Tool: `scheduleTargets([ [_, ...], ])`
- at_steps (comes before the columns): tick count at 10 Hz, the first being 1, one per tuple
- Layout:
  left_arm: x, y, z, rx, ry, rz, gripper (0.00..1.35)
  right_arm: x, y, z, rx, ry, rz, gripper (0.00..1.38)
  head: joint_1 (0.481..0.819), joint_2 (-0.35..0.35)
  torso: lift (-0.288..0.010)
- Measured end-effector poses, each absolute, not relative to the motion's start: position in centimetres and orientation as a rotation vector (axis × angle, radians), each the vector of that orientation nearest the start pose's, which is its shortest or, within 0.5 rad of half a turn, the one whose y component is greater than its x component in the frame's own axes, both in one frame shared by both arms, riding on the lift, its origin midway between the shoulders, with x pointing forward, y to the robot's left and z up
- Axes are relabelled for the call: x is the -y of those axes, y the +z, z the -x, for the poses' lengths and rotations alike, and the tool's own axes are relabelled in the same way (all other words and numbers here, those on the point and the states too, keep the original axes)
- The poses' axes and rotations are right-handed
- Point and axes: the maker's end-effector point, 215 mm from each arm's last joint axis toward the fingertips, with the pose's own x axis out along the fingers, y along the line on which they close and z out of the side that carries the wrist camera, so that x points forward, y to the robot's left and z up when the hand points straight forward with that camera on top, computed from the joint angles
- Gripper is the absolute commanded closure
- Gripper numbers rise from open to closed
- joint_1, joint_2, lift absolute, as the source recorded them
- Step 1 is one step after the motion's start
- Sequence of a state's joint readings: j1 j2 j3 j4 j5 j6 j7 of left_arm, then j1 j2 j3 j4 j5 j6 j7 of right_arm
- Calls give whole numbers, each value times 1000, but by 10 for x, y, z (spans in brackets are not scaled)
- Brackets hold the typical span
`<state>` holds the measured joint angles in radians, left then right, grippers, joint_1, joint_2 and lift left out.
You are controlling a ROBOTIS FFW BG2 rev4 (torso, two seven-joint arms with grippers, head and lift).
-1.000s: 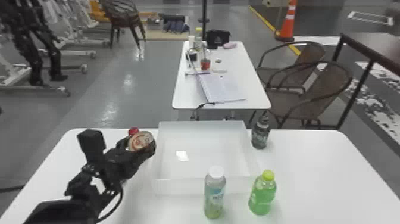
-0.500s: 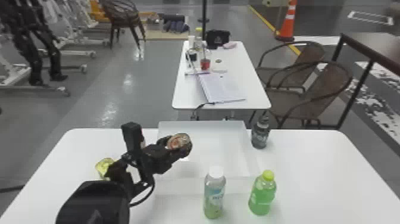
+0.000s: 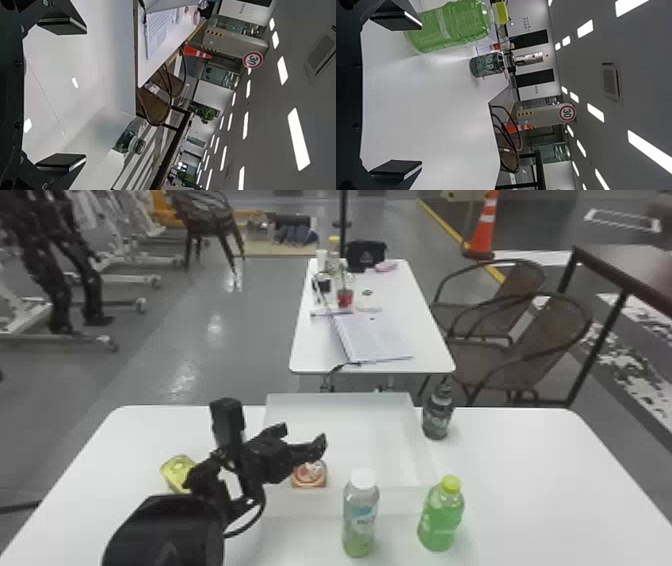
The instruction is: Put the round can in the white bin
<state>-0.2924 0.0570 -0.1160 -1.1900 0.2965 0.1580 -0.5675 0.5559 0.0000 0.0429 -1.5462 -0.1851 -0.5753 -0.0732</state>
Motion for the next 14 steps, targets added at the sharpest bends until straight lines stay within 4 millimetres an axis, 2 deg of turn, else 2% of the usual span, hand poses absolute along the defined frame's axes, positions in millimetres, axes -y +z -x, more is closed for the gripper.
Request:
scheduleTargets([
  [2, -82, -376, -621, -181, -650, 272, 183, 249, -456, -367, -14, -138, -178, 75, 549, 0, -100],
  [3, -92, -369, -617, -161, -627, 267, 183, 248, -455, -368, -13, -135, -179, 73, 549, 0, -100],
  [5, -132, -361, -602, -120, -495, 236, 185, 247, -456, -368, -14, -133, -181, 73, 549, 0, -100],
  [10, -215, -372, -529, -60, -225, 205, 185, 244, -458, -366, -18, -131, -186, 75, 549, 0, -100],
  [13, -268, -391, -472, -38, -35, 163, 185, 244, -461, -363, -25, -132, -188, 73, 549, 0, -100],
  [14, -280, -400, -450, -37, 17, 152, 185, 244, -461, -362, -27, -133, -189, 75, 549, 0, -100],
])
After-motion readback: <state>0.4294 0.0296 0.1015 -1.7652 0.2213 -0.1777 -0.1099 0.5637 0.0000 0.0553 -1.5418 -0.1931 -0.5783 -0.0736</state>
